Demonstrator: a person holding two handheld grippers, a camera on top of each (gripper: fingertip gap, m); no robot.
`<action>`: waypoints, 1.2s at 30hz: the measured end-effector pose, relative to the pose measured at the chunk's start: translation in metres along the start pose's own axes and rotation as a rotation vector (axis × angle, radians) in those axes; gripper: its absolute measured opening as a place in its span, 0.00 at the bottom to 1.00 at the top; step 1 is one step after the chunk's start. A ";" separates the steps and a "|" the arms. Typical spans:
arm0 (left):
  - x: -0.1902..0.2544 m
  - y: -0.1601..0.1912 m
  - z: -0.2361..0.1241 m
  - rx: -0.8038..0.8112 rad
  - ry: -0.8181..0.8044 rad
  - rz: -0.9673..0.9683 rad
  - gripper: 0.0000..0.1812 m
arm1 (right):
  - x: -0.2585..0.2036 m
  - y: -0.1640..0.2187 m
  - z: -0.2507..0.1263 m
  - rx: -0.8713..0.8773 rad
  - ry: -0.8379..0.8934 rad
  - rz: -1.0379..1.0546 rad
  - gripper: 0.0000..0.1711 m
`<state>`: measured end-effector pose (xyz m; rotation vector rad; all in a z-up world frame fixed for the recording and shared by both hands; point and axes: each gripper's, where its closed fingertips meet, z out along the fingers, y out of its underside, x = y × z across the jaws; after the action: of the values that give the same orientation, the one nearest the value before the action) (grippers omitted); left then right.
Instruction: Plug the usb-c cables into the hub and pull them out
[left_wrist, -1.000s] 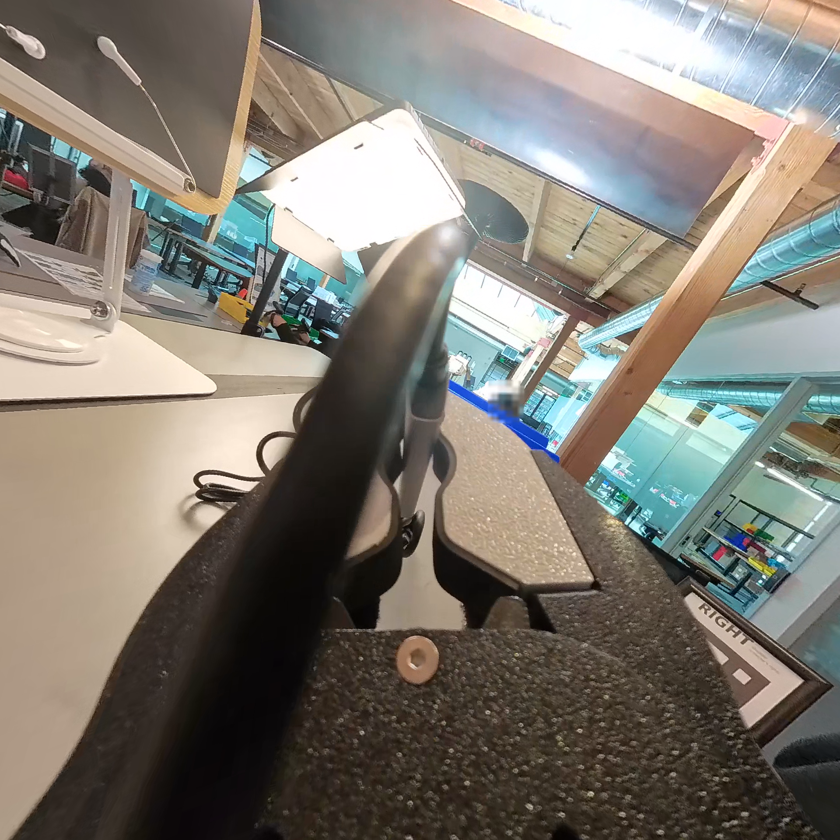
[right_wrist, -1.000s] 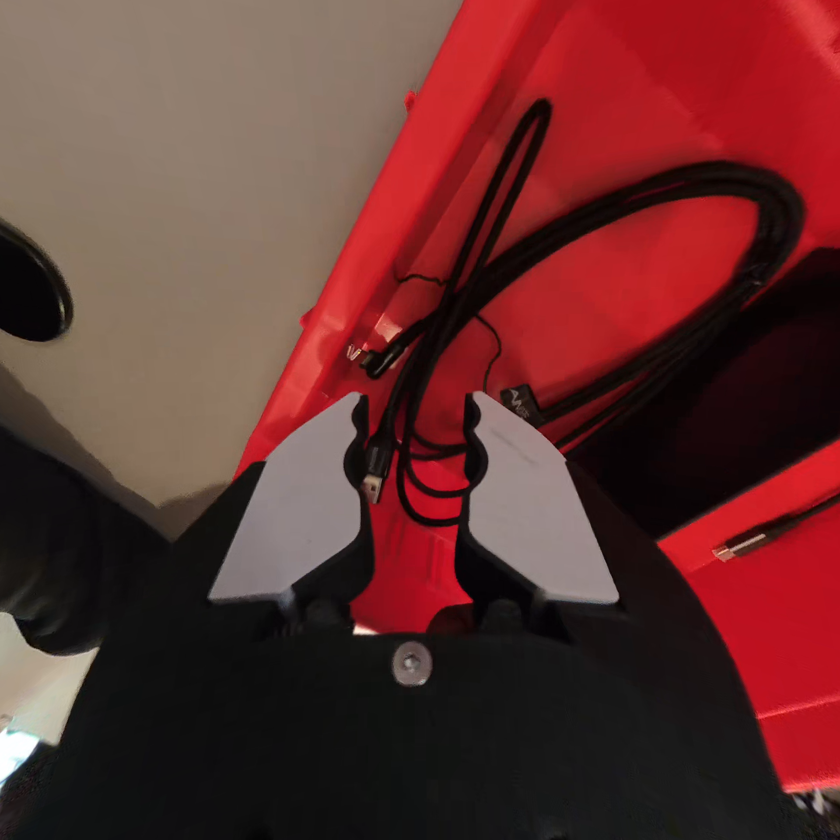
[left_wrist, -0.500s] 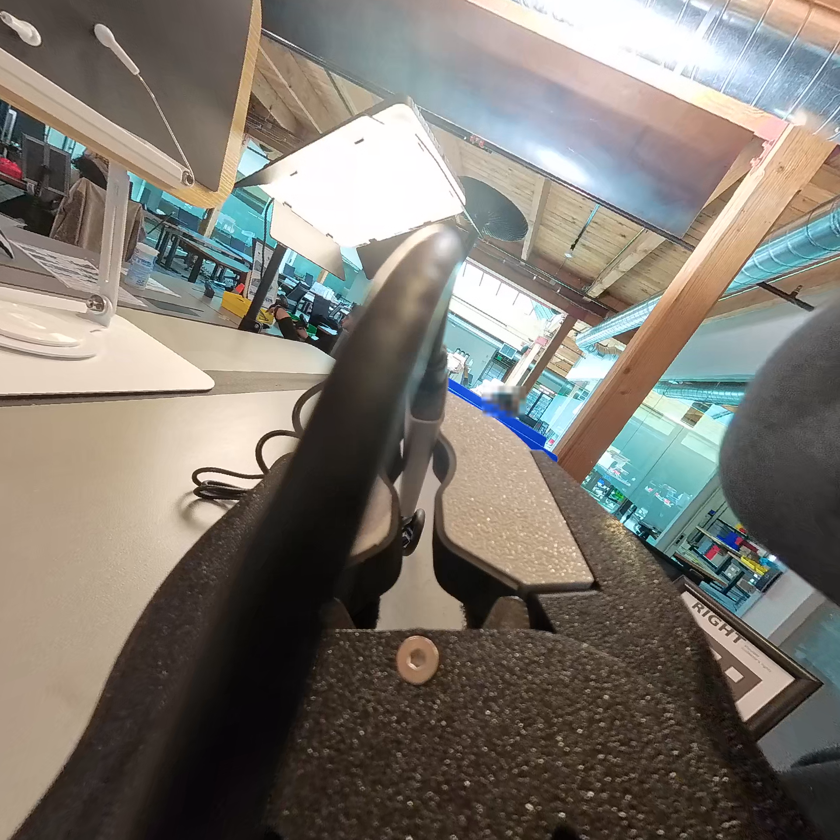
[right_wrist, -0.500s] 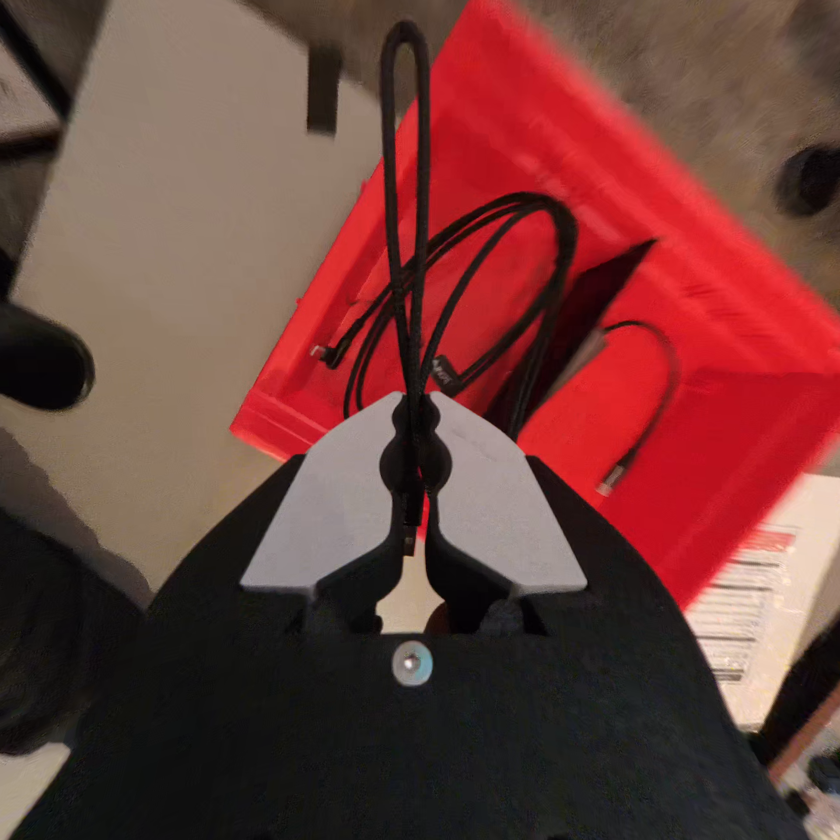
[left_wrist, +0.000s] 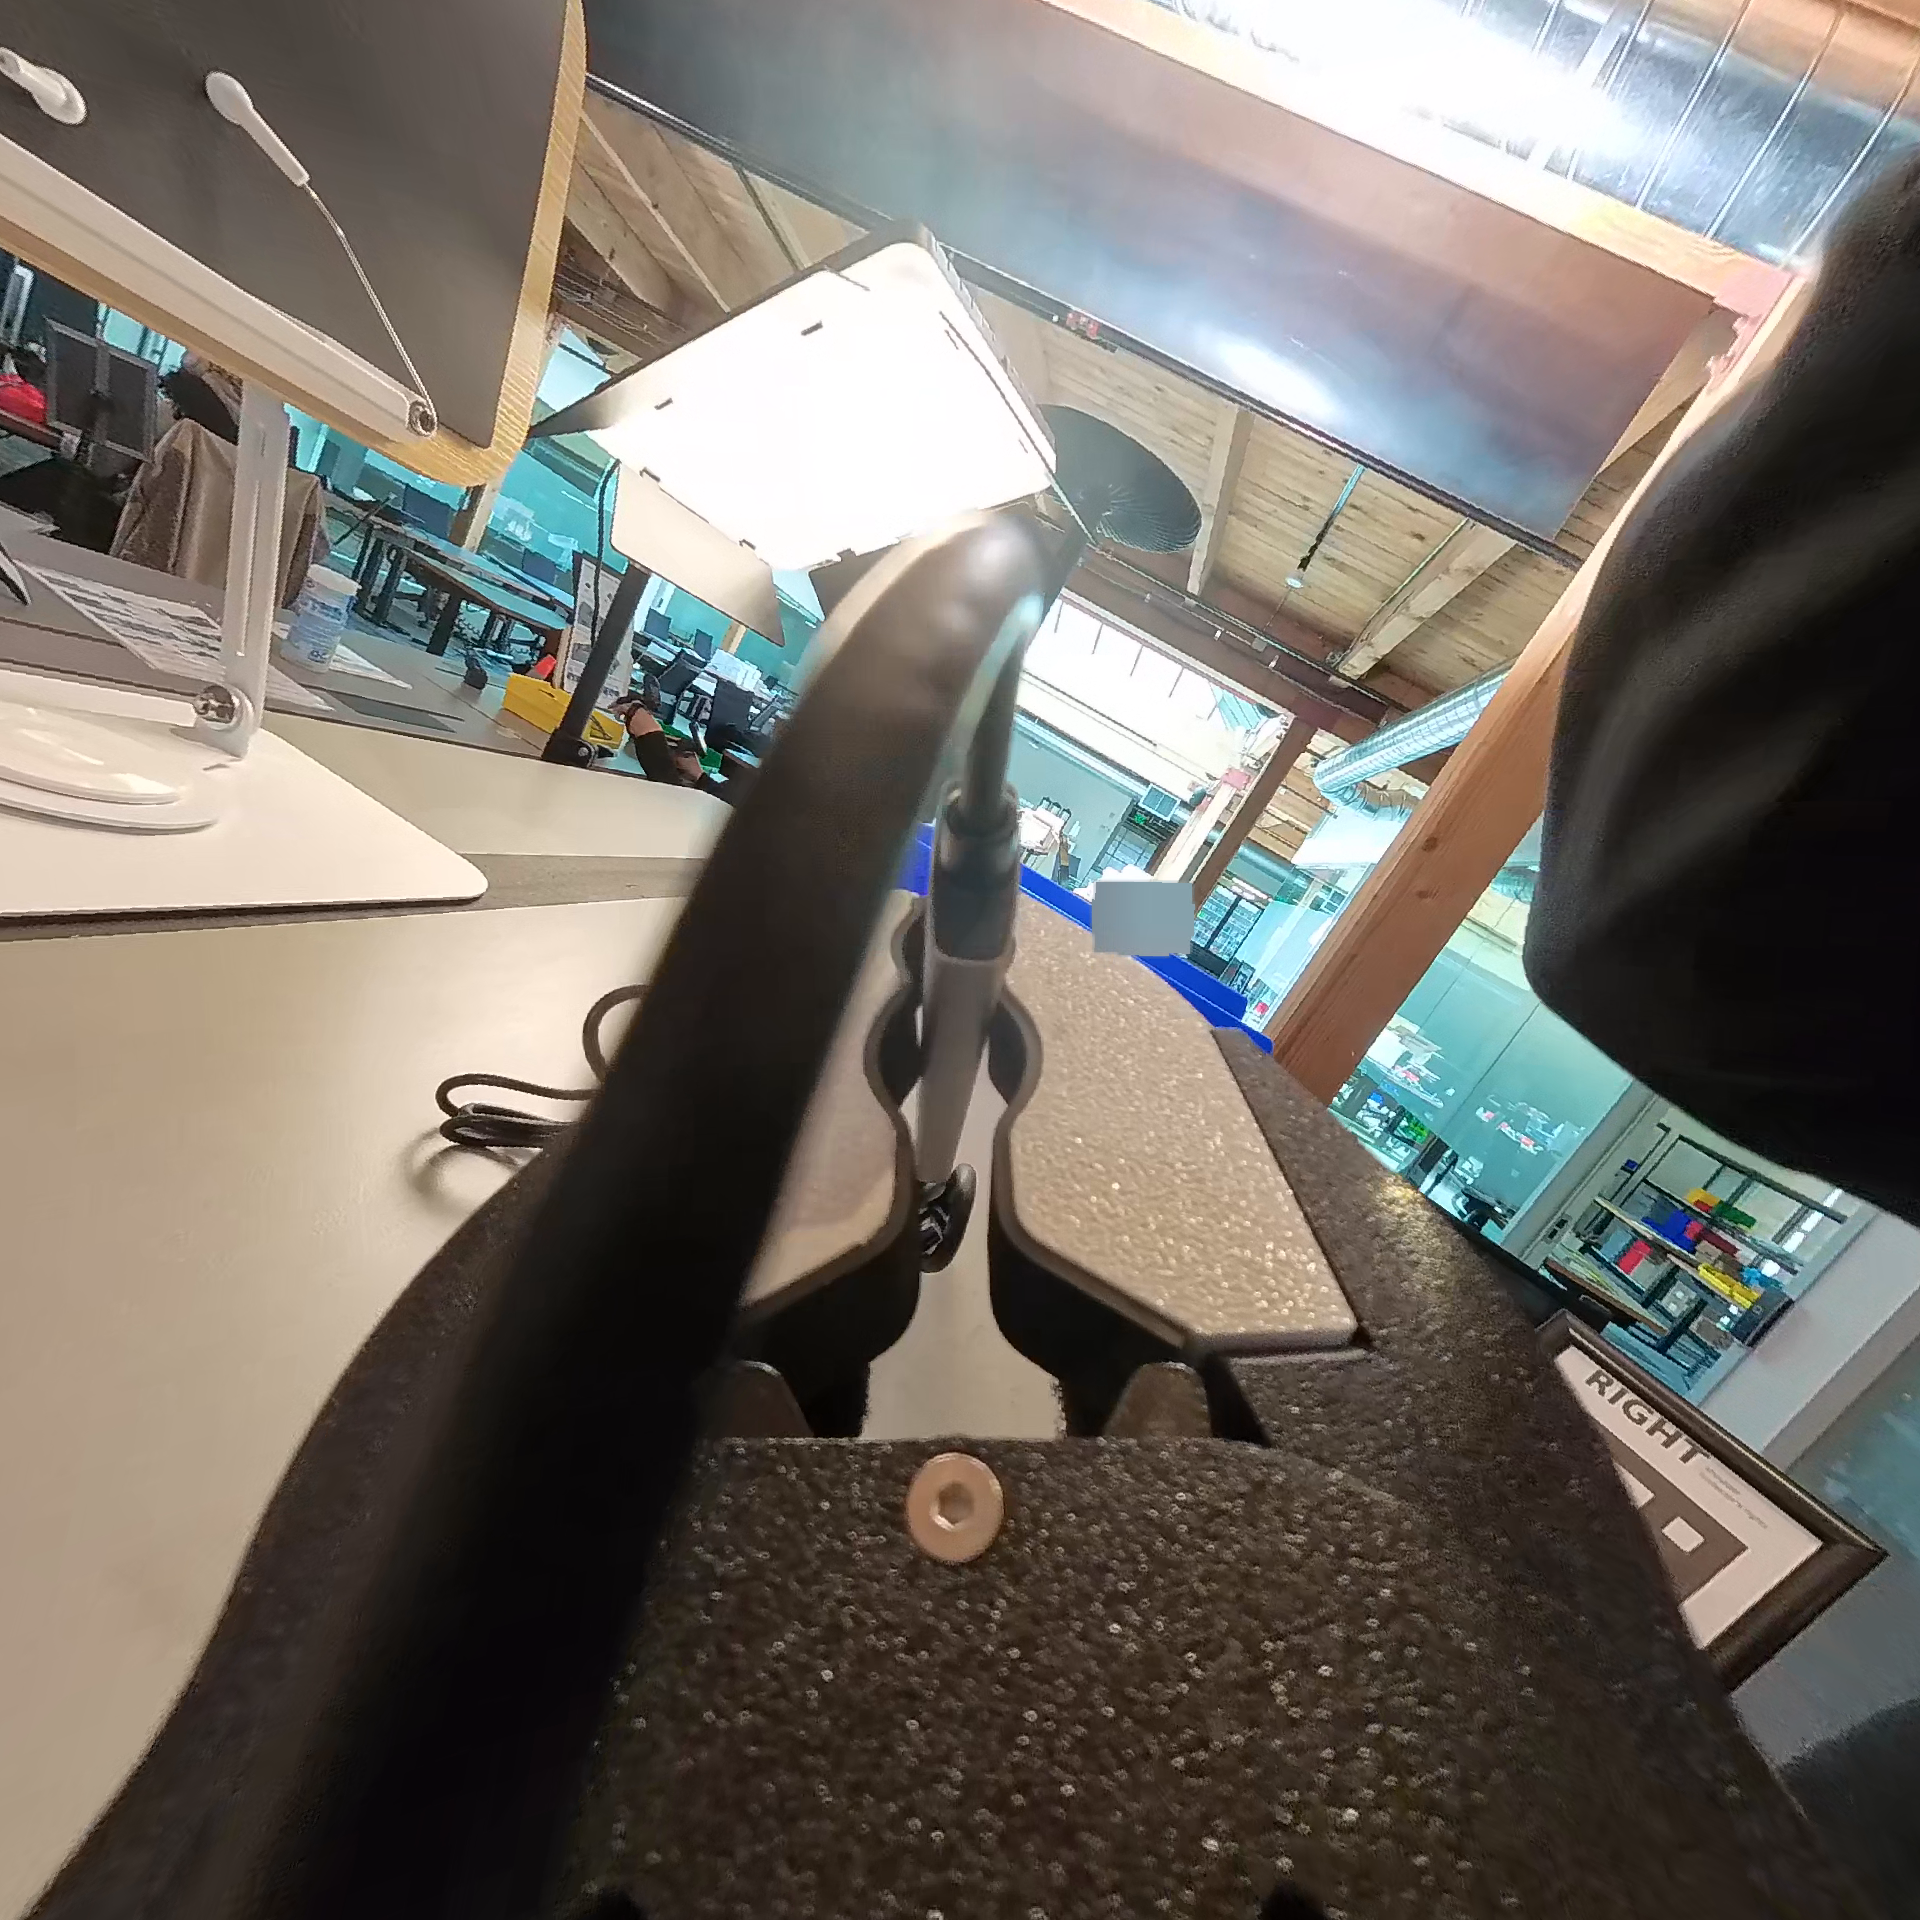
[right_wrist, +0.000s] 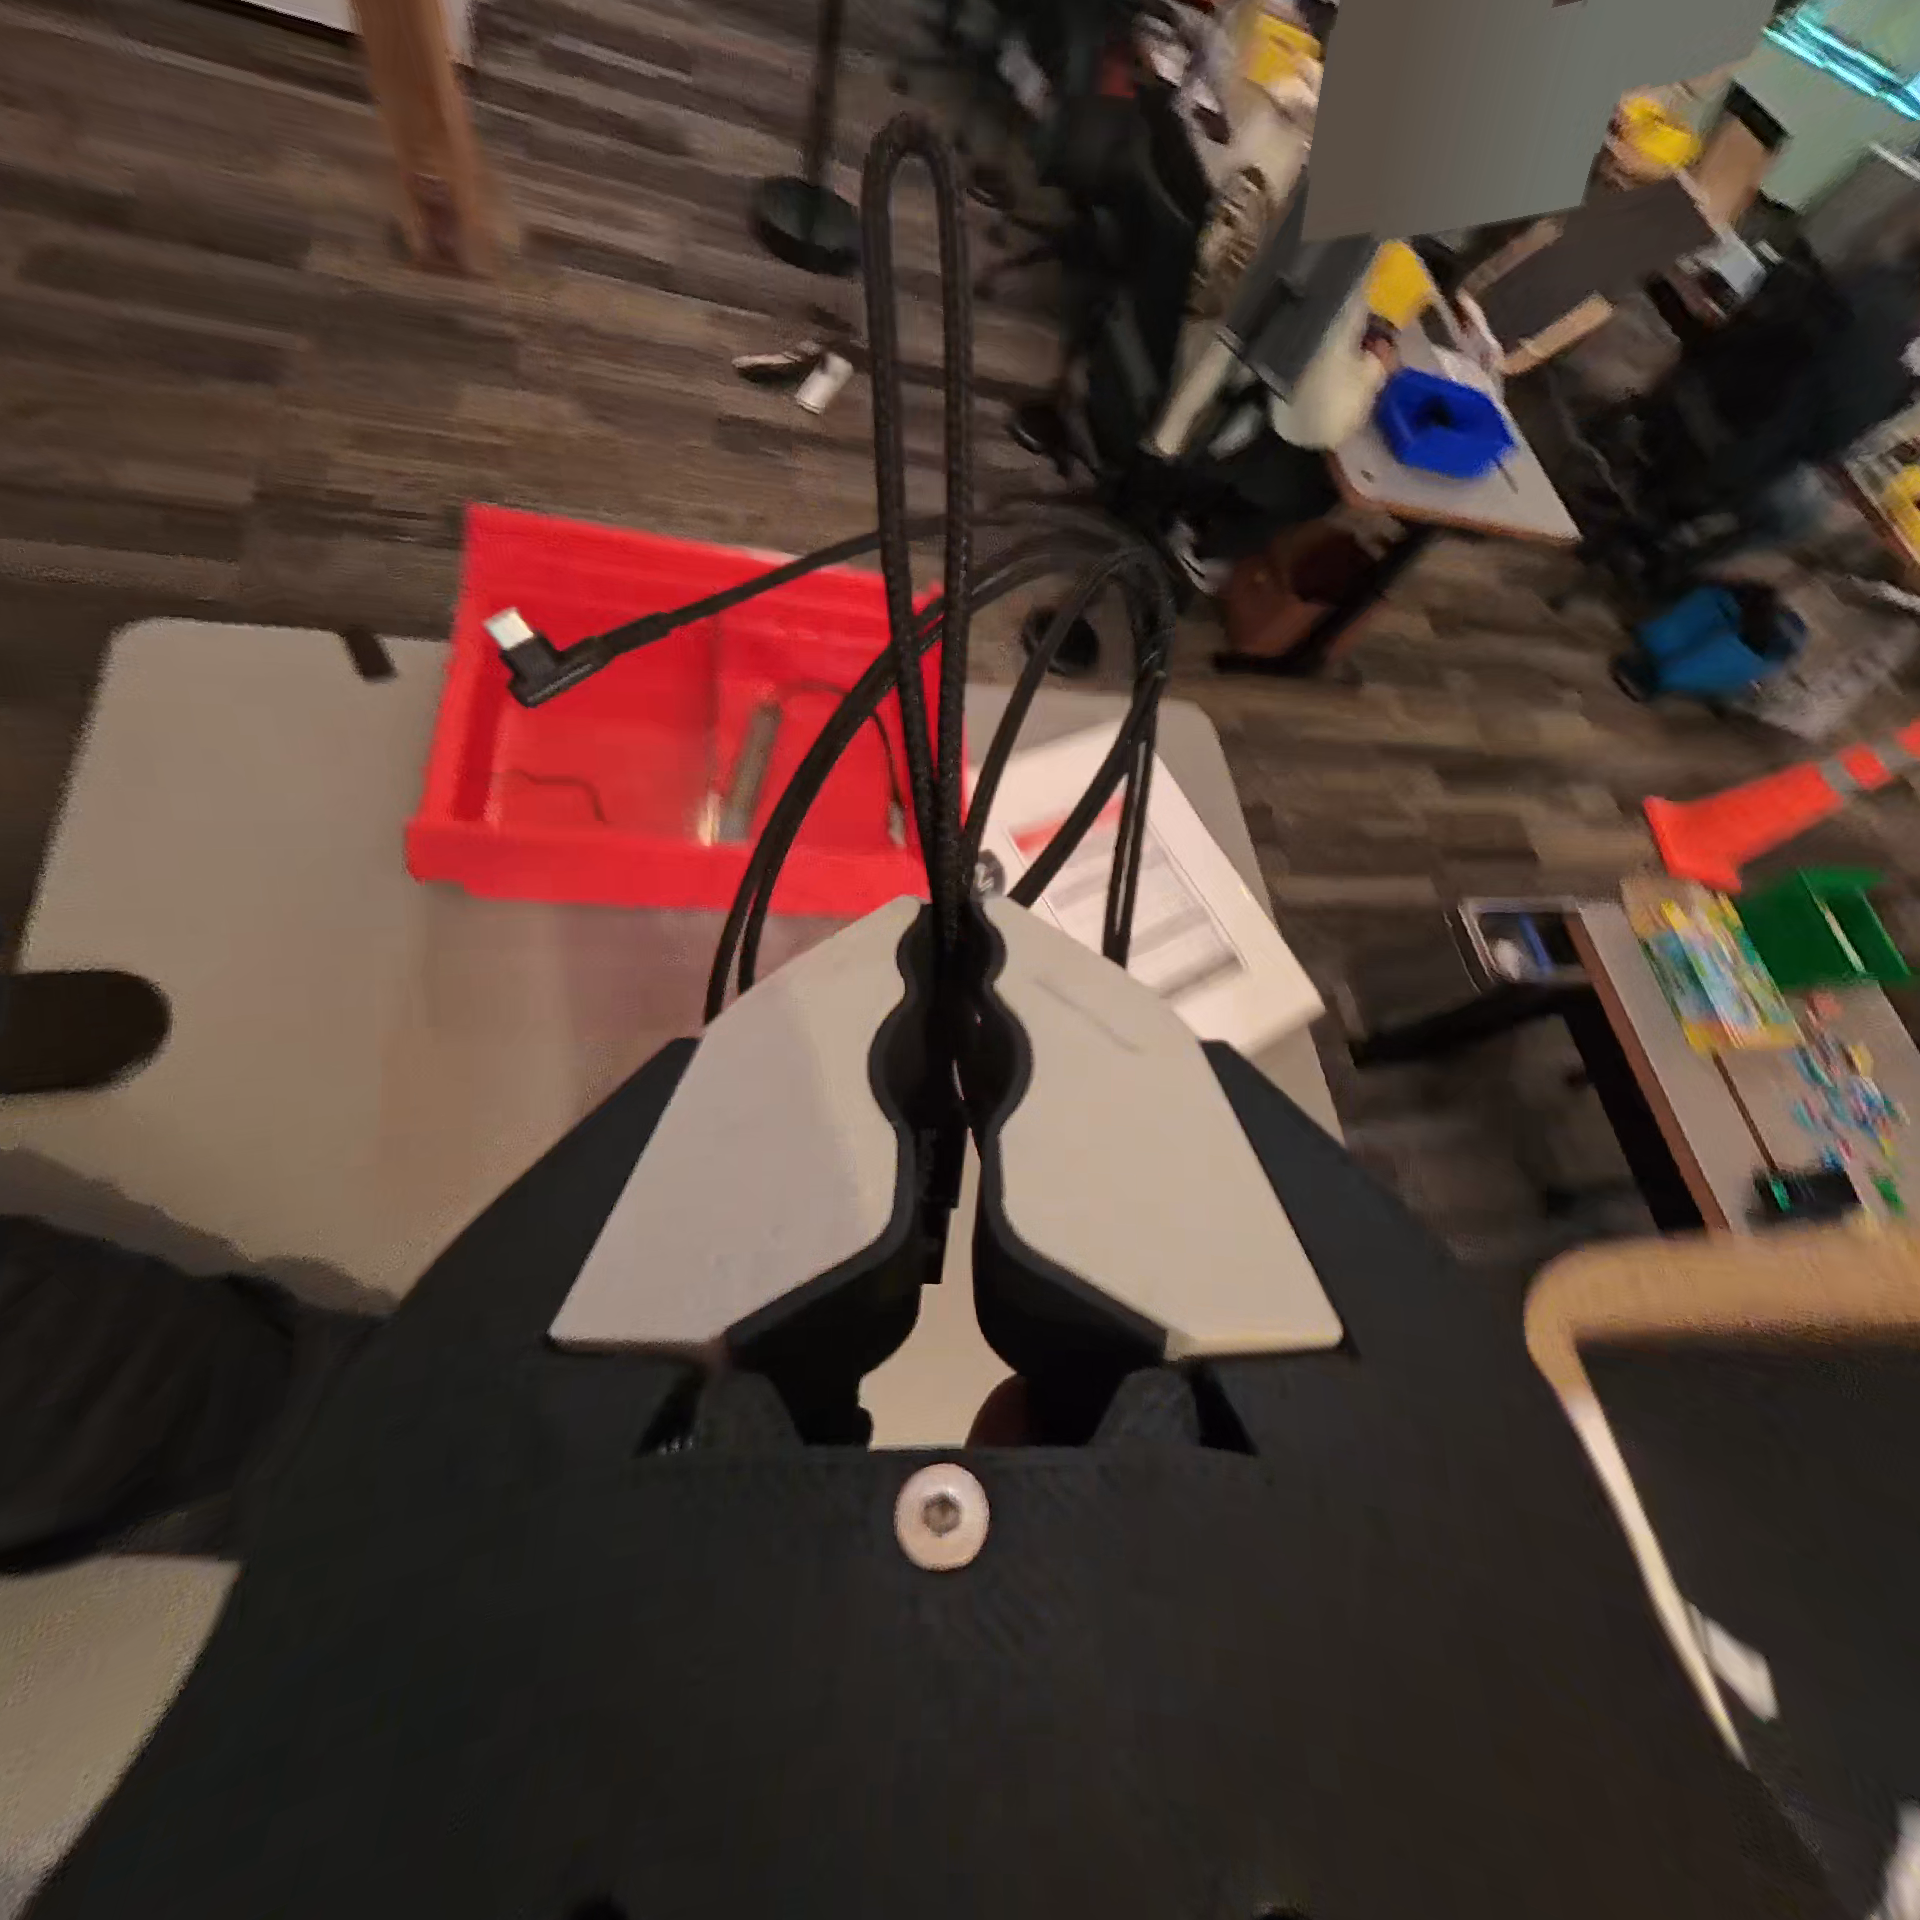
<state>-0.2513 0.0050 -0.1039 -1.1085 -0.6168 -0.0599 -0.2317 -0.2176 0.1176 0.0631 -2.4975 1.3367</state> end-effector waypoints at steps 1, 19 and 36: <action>0.001 0.000 0.000 -0.003 0.002 0.004 0.04 | 0.011 0.024 -0.018 -0.023 0.047 0.039 0.03; -0.001 -0.002 -0.003 0.002 -0.039 0.066 0.03 | -0.047 0.459 -0.224 -0.376 0.539 0.772 0.03; 0.011 0.004 -0.007 -0.060 0.053 0.061 0.04 | -0.051 0.434 -0.204 -0.521 0.406 0.148 0.17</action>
<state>-0.2381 0.0035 -0.1035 -1.1795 -0.5367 -0.0553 -0.2114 0.1888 -0.1408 -0.4659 -2.4329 0.6202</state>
